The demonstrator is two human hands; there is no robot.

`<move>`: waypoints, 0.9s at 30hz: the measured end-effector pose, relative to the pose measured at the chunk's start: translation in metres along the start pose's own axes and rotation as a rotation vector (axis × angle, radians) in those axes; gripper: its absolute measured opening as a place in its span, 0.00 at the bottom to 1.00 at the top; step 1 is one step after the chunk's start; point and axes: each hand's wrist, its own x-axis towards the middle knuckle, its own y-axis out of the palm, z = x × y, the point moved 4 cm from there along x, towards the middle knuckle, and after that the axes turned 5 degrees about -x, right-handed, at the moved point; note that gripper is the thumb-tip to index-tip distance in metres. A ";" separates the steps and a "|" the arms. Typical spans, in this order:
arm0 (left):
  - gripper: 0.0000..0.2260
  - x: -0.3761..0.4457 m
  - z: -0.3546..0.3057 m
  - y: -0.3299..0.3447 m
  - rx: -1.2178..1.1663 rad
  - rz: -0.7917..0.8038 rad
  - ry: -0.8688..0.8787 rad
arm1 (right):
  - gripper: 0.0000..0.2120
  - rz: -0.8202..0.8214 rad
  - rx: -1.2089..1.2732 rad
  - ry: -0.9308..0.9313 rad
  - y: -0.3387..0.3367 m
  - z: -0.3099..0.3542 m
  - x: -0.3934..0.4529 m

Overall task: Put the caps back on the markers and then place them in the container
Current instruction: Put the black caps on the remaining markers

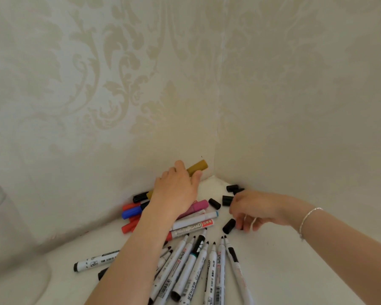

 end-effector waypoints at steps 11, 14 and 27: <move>0.11 0.003 0.018 0.015 -0.035 0.283 0.103 | 0.12 0.302 -0.321 0.091 0.044 -0.002 -0.013; 0.11 0.001 0.018 0.019 -0.003 0.298 0.104 | 0.09 0.254 -0.258 0.048 0.047 0.001 -0.014; 0.05 0.003 0.022 0.013 -0.048 0.333 0.045 | 0.06 -0.212 0.374 -0.089 -0.015 -0.007 -0.025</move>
